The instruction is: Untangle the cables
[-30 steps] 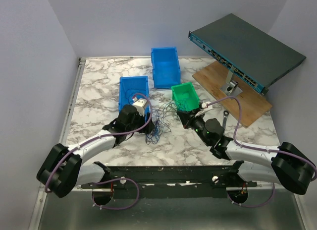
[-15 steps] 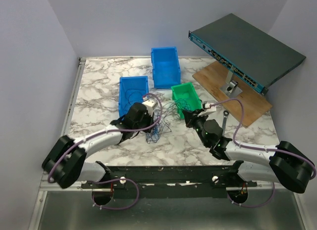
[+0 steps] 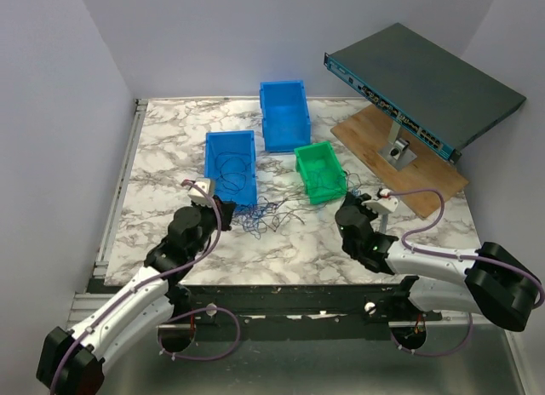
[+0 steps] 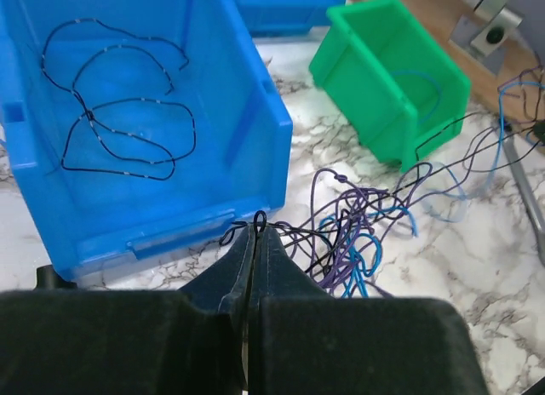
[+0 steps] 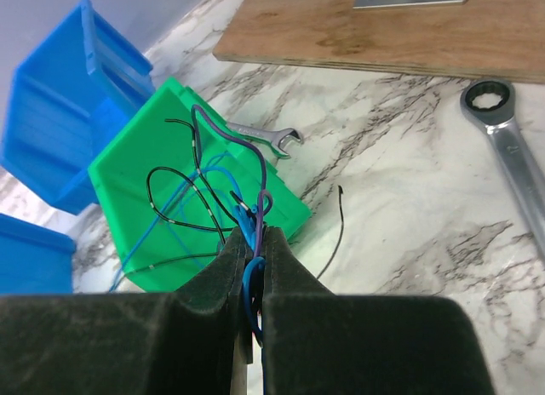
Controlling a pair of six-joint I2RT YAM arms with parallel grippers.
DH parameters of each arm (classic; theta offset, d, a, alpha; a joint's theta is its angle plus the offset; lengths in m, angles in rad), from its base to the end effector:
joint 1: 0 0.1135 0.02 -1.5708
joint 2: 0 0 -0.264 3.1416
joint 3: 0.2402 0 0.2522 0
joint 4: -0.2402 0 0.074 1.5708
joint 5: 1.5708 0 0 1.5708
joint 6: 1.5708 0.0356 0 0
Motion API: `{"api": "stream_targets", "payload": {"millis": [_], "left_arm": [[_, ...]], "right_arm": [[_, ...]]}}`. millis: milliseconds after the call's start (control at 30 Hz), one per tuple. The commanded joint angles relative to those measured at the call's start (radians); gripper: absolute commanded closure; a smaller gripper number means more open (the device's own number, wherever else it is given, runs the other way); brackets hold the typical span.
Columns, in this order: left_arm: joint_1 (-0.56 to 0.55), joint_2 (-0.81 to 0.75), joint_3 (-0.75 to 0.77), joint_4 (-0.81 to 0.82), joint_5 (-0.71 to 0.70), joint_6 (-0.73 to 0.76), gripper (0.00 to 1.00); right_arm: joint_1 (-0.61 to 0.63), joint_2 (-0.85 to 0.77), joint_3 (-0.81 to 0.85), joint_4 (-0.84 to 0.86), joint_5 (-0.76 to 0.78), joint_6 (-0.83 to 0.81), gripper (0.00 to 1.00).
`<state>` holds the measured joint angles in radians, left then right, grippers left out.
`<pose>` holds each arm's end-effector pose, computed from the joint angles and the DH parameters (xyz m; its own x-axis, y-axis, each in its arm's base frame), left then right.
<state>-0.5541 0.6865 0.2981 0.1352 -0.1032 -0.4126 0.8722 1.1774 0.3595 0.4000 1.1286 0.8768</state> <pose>0.1475 -0.0869 0.2162 -0.3710 -0.2395 -0.8972 0.3164 0.8758 -0.3646 0.1607 0.1414 0.1834 -0.0105 0.4990 -0.8665 0.3309 0.8195 0.4679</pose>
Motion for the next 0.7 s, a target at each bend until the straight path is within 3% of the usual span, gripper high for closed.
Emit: {"api": "stream_targets", "payload": {"millis": [0, 200, 367, 433, 467, 533, 567, 633, 667], "left_arm": [[0.016, -0.133, -0.037, -0.034, -0.219, -0.04, 1.0], [0.017, -0.406, -0.117, -0.133, -0.485, -0.16, 1.0], [0.017, -0.525, -0.164, -0.144, -0.522, -0.174, 1.0], [0.017, -0.502, -0.165, -0.097, -0.446, -0.124, 1.0], [0.017, -0.478, -0.165, -0.063, -0.378, -0.084, 1.0], [0.017, -0.409, -0.155, 0.012, -0.209, -0.015, 1.0], [0.018, -0.36, -0.144, 0.037, -0.157, 0.002, 1.0], [0.017, -0.264, -0.108, 0.05, -0.081, 0.025, 1.0], [0.017, -0.226, -0.087, 0.051, -0.058, 0.031, 1.0]], "right_arm": [[-0.009, -0.01, 0.027, -0.148, 0.253, 0.15, 0.99], [-0.016, 0.015, 0.097, -0.631, 0.334, 0.627, 0.98], [-0.021, 0.092, 0.179, -0.86, 0.332, 0.83, 0.98], [-0.02, 0.135, 0.241, -0.883, 0.289, 0.743, 0.91], [-0.021, 0.155, 0.287, -0.855, 0.243, 0.626, 0.82], [-0.016, 0.19, 0.321, -0.644, 0.15, 0.235, 0.77], [-0.013, 0.193, 0.306, -0.529, 0.112, 0.125, 0.75], [-0.012, 0.151, 0.211, -0.261, -0.007, -0.082, 0.35], [-0.013, 0.105, 0.139, -0.117, -0.092, -0.201, 0.22]]}}
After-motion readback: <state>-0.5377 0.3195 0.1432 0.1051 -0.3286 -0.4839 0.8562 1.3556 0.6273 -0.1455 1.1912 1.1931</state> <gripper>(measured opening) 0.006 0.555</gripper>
